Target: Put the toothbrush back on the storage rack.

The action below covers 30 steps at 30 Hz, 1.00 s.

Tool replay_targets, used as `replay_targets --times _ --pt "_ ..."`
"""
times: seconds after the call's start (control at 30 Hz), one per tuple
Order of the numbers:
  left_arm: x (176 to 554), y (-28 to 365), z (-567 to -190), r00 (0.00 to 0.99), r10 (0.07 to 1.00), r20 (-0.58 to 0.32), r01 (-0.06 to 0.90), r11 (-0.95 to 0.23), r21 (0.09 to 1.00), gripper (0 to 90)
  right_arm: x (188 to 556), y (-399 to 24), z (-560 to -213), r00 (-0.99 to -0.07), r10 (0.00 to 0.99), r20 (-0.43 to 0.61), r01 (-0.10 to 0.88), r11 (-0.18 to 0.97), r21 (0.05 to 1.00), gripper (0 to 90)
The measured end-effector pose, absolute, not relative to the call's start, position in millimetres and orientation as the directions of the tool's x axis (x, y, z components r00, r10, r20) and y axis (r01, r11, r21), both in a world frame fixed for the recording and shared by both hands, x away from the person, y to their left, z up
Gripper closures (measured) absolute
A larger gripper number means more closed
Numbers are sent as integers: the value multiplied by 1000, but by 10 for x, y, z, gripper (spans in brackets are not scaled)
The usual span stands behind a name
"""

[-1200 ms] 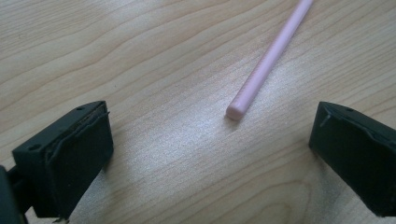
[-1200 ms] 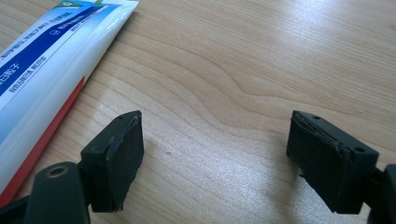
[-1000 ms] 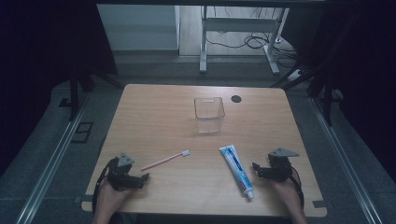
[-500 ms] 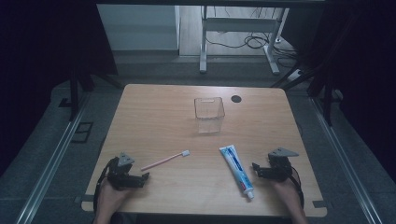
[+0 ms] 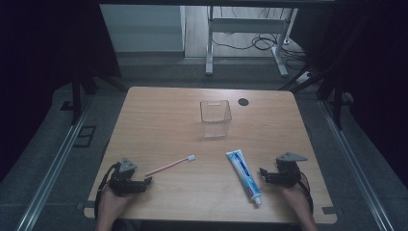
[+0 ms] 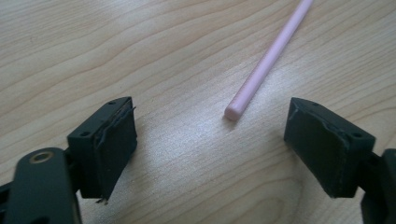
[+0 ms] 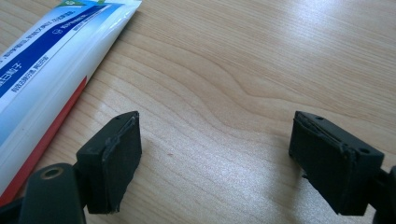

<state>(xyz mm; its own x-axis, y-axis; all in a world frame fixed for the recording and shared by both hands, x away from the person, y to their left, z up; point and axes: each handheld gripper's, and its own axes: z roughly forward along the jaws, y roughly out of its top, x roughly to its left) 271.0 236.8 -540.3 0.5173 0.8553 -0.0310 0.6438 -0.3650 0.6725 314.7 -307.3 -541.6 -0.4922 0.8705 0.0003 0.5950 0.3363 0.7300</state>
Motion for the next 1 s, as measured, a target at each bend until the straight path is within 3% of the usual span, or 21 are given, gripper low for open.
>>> replay_targets --times 0.33,0.67,1.0 --pt "2659 2381 -5247 526 847 -72 618 -323 717 313 3151 -3072 -5416 -495 869 0 595 338 729 164" --pt "2697 2415 -5174 496 863 -95 634 -285 719 579 3156 -3070 -5417 -497 868 0 593 340 729 162" --pt "2808 2357 -5161 496 865 -79 647 -307 698 766 3159 -3066 -5417 -498 867 1 594 341 729 158"
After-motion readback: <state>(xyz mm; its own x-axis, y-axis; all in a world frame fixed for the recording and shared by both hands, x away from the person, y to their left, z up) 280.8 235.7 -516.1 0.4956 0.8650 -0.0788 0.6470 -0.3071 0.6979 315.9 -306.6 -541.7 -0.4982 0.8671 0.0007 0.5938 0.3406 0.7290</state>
